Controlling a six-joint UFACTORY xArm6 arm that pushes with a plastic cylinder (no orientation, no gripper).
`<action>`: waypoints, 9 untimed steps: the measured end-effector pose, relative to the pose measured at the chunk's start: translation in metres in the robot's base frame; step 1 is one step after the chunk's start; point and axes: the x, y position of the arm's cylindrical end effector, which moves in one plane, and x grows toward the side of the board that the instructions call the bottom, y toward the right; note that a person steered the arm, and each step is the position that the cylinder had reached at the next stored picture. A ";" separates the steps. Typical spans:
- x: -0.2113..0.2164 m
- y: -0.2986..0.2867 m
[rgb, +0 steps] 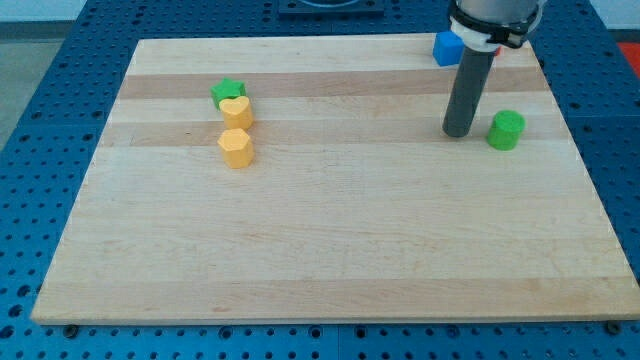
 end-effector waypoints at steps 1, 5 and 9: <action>0.000 0.000; 0.087 -0.044; 0.100 -0.328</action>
